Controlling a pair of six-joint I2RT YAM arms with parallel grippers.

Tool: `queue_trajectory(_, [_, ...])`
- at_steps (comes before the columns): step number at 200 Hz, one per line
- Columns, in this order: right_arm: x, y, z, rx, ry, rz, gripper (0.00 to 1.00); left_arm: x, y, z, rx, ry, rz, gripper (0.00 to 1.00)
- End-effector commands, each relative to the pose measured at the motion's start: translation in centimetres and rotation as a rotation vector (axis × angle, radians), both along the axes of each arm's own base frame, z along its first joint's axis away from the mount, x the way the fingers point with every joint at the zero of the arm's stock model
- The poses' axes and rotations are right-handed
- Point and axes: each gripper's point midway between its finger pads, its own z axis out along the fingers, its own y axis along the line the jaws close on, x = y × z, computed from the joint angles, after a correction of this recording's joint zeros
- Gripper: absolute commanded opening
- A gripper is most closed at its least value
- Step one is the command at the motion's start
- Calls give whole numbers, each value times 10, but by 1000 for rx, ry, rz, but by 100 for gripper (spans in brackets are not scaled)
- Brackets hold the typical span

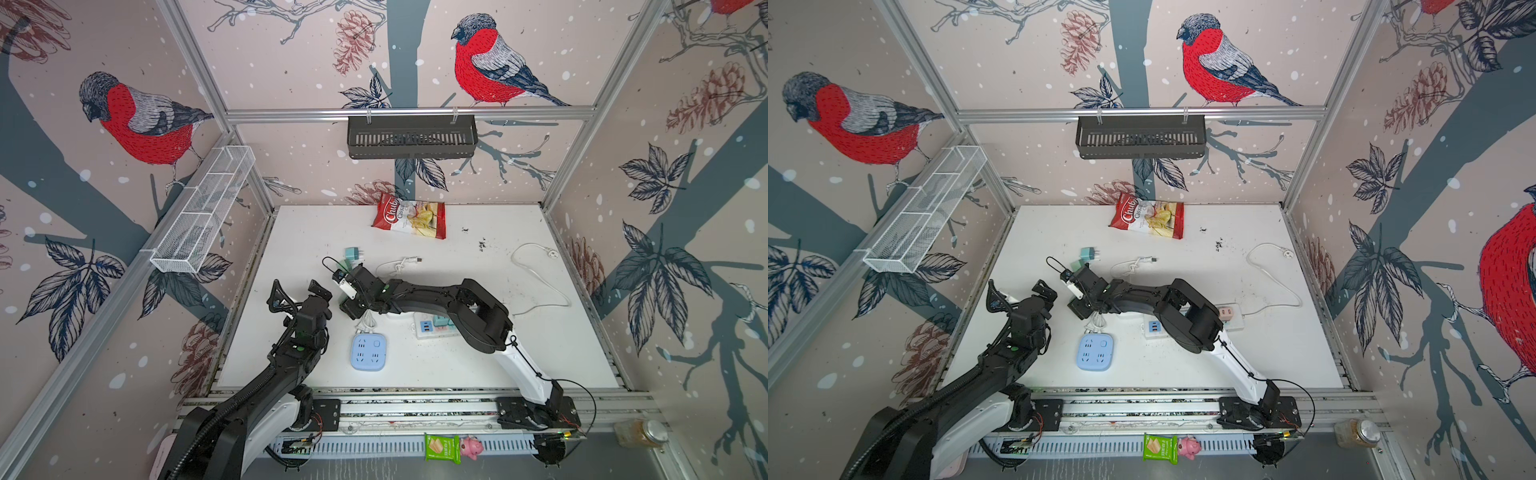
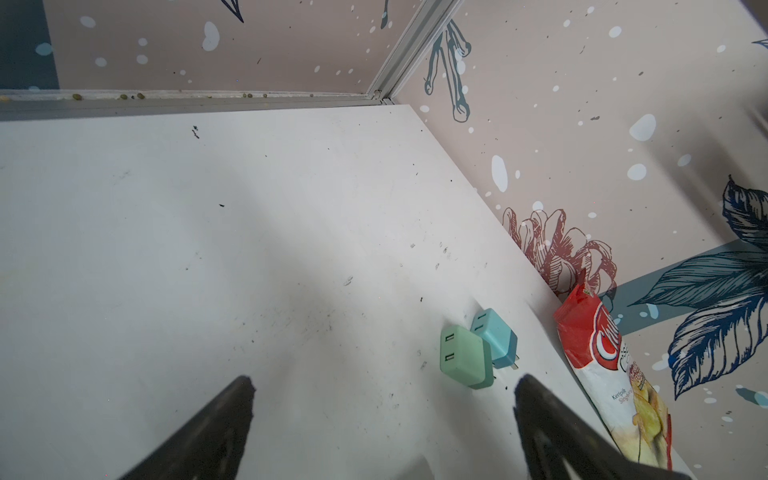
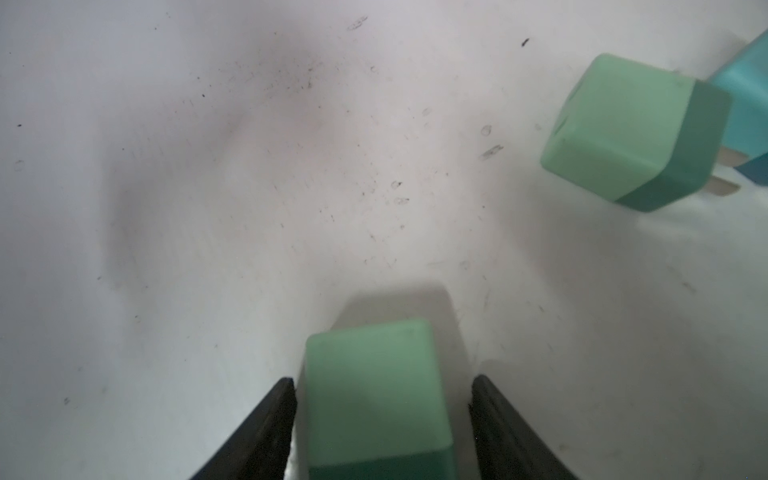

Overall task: Insert the plug
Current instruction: 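Close the right gripper on a mint green adapter and lift it, then carry the mint adapter toward the left gripper while the left gripper approaches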

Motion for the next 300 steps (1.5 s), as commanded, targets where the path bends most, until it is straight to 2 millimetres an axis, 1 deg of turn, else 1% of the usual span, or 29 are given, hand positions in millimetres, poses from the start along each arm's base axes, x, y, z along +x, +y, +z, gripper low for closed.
queue_trajectory(1, [-8,-8,-5,-29,28,-3,62,3,2,6,-22,-34,21,97])
queue_trajectory(23, [-7,-11,-3,-17,19,-13,55,3,0,6,-24,-33,13,97])
queue_trajectory(59, [-7,-11,-5,-6,13,-22,46,6,-2,6,-20,-28,1,97])
queue_trajectory(75, [-5,-9,1,12,10,-23,41,7,-3,7,-9,-25,-7,97])
queue_trajectory(84, [-7,-8,9,35,9,-16,39,9,-4,8,-1,-22,-17,97])
queue_trajectory(99, [-9,-8,28,82,-8,-8,35,12,-8,11,15,-18,-41,97])
queue_trajectory(119, [-10,-13,66,159,-54,-9,32,15,-13,14,27,-17,-75,97])
queue_trajectory(127, [-11,-18,82,187,-77,-13,31,16,-15,16,35,-20,-90,97])
queue_trajectory(130, [-11,-21,85,194,-83,-14,31,17,-16,17,39,-22,-97,97])
queue_trajectory(135, [-11,-25,98,219,-101,-16,30,18,-18,19,48,-26,-113,97])
queue_trajectory(136, [-11,-26,97,219,-101,-16,30,18,-18,19,52,-25,-117,97])
queue_trajectory(145, [-11,-36,115,259,-129,-18,30,20,-23,24,68,-35,-149,97])
queue_trajectory(157, [-12,-54,125,292,-158,-32,30,23,-30,33,87,-55,-199,97])
queue_trajectory(158, [-11,-55,129,300,-164,-35,30,23,-30,33,89,-56,-202,97])
queue_trajectory(165, [-10,-67,132,312,-177,-52,29,24,-36,39,98,-71,-239,97])
queue_trajectory(167, [-8,-70,137,322,-187,-61,29,24,-38,41,101,-75,-252,97])
queue_trajectory(187, [-6,-105,145,349,-237,-119,25,24,-55,61,143,-148,-367,97])
queue_trajectory(201, [-6,-129,150,361,-290,-159,24,21,-65,69,167,-198,-432,97])
queue_trajectory(210, [-8,-141,160,381,-333,-174,23,20,-74,74,195,-234,-486,97])
queue_trajectory(222, [-14,-156,169,384,-372,-183,21,20,-88,79,233,-263,-566,97])
queue_trajectory(231, [-18,-167,178,395,-401,-188,20,23,-99,80,249,-255,-617,97])
queue_trajectory(234, [-20,-171,178,393,-410,-189,20,24,-102,80,258,-251,-630,97])
queue_trajectory(249, [-29,-191,195,433,-469,-199,20,29,-124,78,287,-216,-711,96])
queue_trajectory(259, [-35,-204,205,462,-509,-200,20,30,-145,82,320,-215,-787,95])
queue_trajectory(261, [-36,-206,204,461,-513,-198,20,30,-150,83,325,-214,-802,95])
queue_trajectory(266, [-40,-214,213,483,-539,-200,20,29,-159,83,340,-205,-838,94])
queue_trajectory(275, [-46,-227,219,504,-573,-206,20,29,-176,89,368,-195,-891,93])
queue_trajectory(287, [-50,-247,227,538,-618,-231,20,29,-192,94,382,-161,-940,93])
queue_trajectory(300, [-57,-264,232,582,-656,-239,21,23,-211,111,357,-180,-1021,92])
